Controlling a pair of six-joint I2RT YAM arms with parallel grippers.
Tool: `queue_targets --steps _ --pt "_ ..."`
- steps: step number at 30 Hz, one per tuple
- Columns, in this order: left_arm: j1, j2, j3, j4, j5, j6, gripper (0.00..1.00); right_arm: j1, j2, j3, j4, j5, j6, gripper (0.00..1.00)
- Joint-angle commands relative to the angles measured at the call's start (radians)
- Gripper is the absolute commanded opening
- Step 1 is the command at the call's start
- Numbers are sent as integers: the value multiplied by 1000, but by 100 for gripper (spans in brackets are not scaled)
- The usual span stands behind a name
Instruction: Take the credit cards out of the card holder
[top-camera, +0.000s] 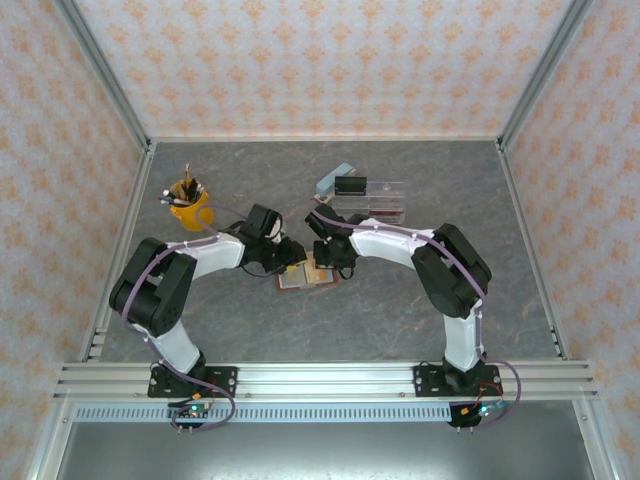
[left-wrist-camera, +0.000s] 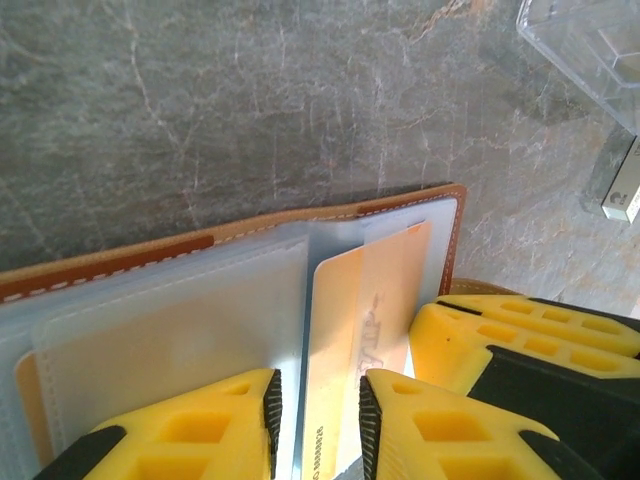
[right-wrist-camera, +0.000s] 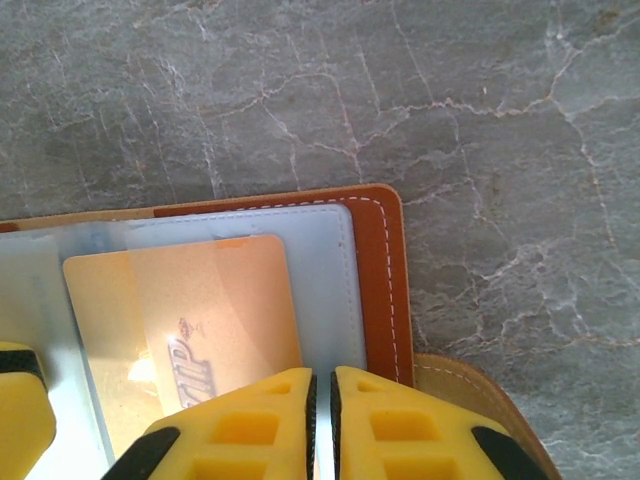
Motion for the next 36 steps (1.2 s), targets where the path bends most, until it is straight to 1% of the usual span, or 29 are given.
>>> queue_targets --steps 1,5,7,17,23,30,33,36 --pt "-1 18 28 -10 -3 6 31 -8 34 -10 -12 -4 17 14" --pt "-1 33 39 -15 15 16 31 -15 38 -25 11 -36 23 11" --pt "-1 39 43 -16 16 17 30 -17 40 -31 18 -47 31 11" --pt "-1 66 39 -4 31 23 29 -19 57 -34 23 -62 36 11" --pt "0 52 36 4 37 39 26 -18 61 -35 14 -54 37 11" --pt "12 20 23 -16 36 65 17 -20 67 -37 -3 -30 38 12" --pt "17 -5 19 -57 -3 89 12 -21 67 -37 -8 -20 41 12" --pt "21 -29 20 -119 -49 124 9 -24 64 -36 -12 -12 43 12"
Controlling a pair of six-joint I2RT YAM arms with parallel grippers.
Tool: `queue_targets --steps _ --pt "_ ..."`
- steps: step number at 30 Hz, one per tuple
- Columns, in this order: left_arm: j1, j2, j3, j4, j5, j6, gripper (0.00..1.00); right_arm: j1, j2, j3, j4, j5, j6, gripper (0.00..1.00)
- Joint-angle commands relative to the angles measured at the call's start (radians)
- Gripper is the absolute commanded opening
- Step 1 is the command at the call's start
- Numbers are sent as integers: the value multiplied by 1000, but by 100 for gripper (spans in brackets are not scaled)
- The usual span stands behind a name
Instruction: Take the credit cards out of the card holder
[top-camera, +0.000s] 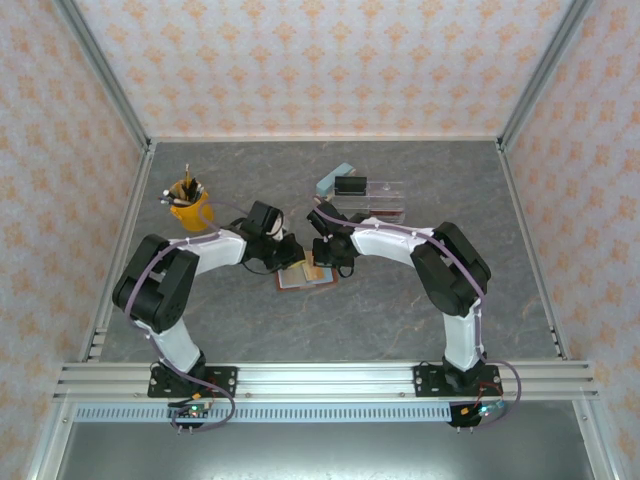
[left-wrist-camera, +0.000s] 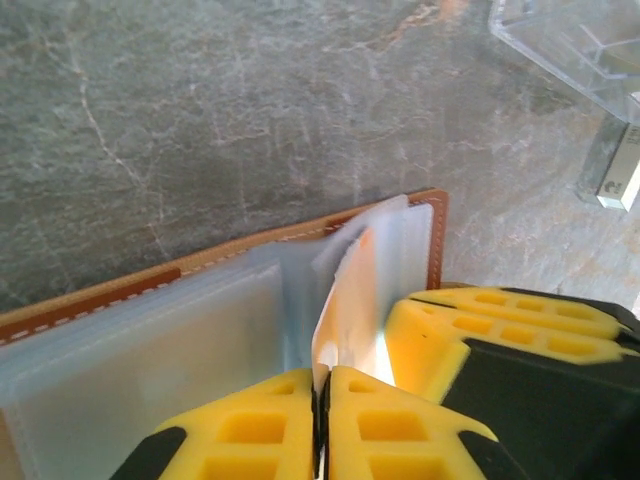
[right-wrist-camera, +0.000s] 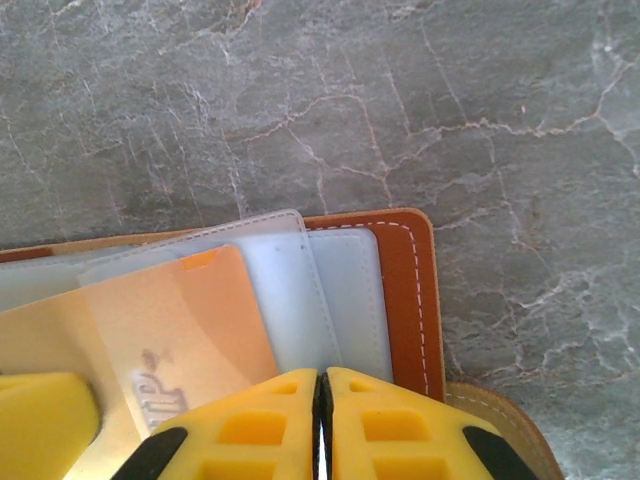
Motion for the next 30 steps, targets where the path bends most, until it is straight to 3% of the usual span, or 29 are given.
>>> queue_targets --steps 1,8,16,23,30 --pt "15 -51 -9 -120 -77 69 8 -7 52 -29 -61 47 17 12" --pt "48 -140 -20 -214 -134 130 0 -11 24 -29 -36 21 6 12" --pt "87 -320 49 -324 -196 195 0 -39 -131 8 28 -151 -75 23" --pt "90 -404 128 -274 -166 197 0 -135 -280 -31 151 -307 -72 57" --pt "90 -421 114 -92 -38 147 0 -216 -328 -88 381 -471 -70 89"
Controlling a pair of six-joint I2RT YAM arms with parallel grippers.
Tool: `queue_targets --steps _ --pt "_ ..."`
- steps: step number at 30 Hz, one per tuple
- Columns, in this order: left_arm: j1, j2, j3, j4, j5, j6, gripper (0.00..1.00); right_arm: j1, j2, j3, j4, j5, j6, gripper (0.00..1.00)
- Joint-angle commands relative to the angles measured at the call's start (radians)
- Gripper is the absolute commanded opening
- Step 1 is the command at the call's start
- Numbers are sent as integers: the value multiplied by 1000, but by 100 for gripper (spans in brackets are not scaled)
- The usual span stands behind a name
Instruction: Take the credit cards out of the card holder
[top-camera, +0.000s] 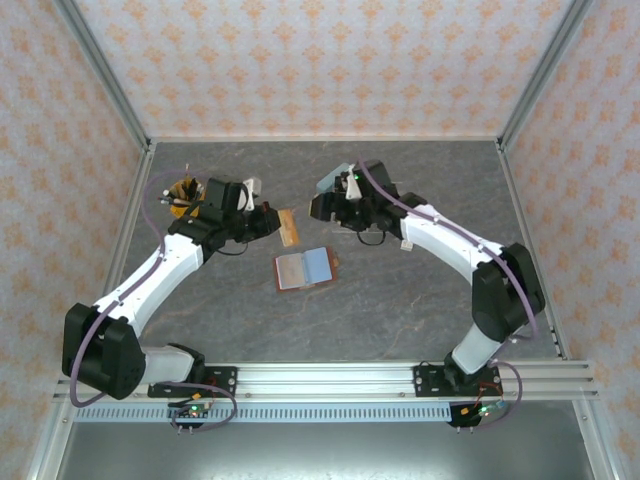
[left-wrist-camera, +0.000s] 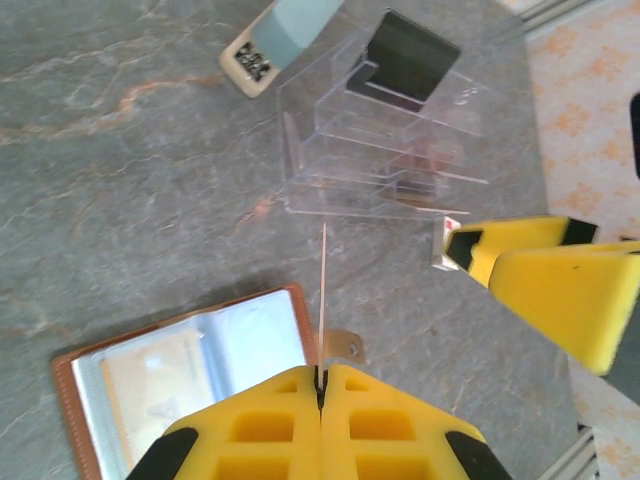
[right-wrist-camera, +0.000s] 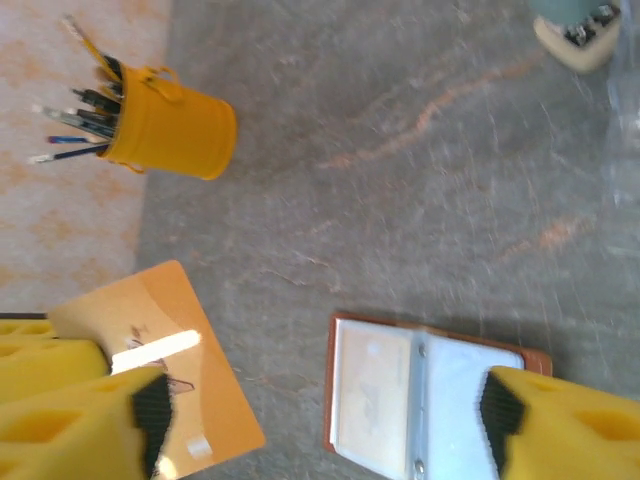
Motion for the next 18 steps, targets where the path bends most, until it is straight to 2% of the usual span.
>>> queue_targets --steps 1,3,6,10,14,18 --pt "6 -10 2 134 92 -30 0 -13 -11 -33 154 -131 -27 94" --pt "6 -4 -7 186 137 -52 0 -16 1 -19 162 -174 -63 96" --pt "5 5 -7 226 175 -74 0 -18 28 18 137 -246 -127 94" --pt "6 32 7 245 227 -92 0 -17 45 35 157 -371 -163 78" --pt "8 52 9 258 251 -113 0 -20 39 35 155 -412 -181 62" --pt "11 59 4 272 270 -118 0 -27 32 35 156 -447 -186 50"
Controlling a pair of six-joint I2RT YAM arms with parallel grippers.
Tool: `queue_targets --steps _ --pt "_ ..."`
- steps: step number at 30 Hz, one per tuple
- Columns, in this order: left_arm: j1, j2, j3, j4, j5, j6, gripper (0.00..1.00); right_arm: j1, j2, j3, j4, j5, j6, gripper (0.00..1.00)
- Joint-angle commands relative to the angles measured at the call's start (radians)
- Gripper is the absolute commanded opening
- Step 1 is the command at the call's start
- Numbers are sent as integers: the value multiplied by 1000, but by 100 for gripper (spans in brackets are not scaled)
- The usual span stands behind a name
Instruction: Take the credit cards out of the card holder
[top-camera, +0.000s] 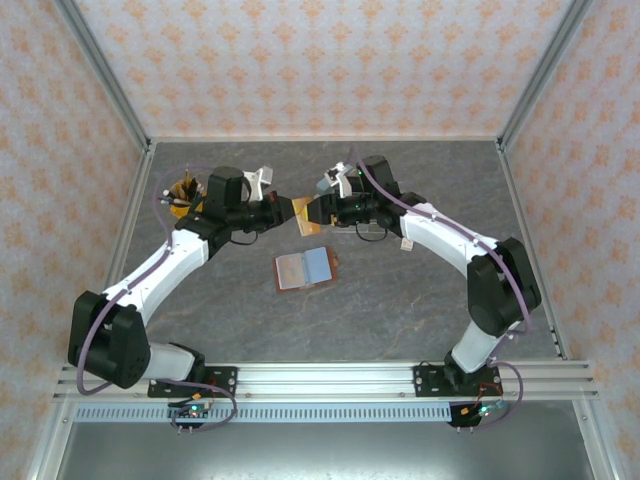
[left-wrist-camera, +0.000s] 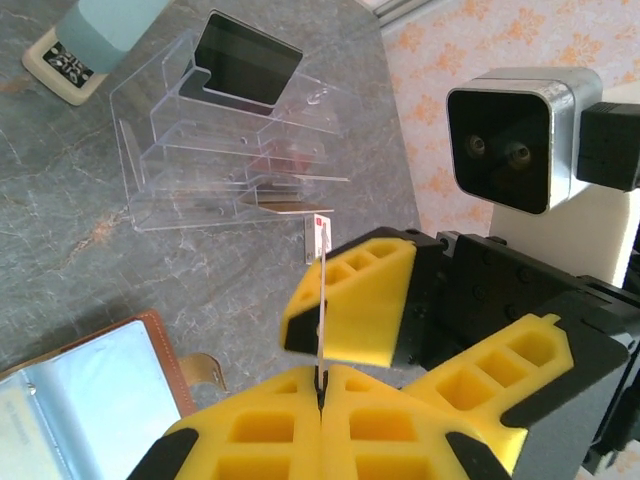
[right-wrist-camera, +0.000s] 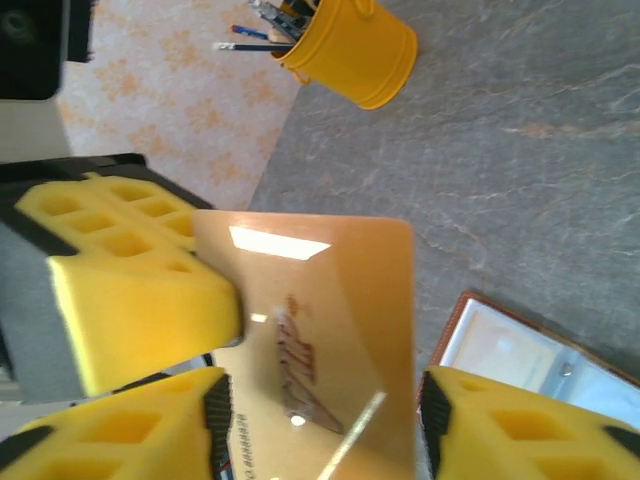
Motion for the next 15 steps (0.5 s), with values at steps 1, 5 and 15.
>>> queue_targets --steps 1,5,15 --pt "10 0 3 61 57 -20 0 -10 -11 33 37 -76 -32 48" --pt "16 2 2 56 72 -20 0 -16 -23 35 34 -84 -32 37" --pt "34 13 21 -68 20 31 11 -18 -34 40 23 -117 5 5"
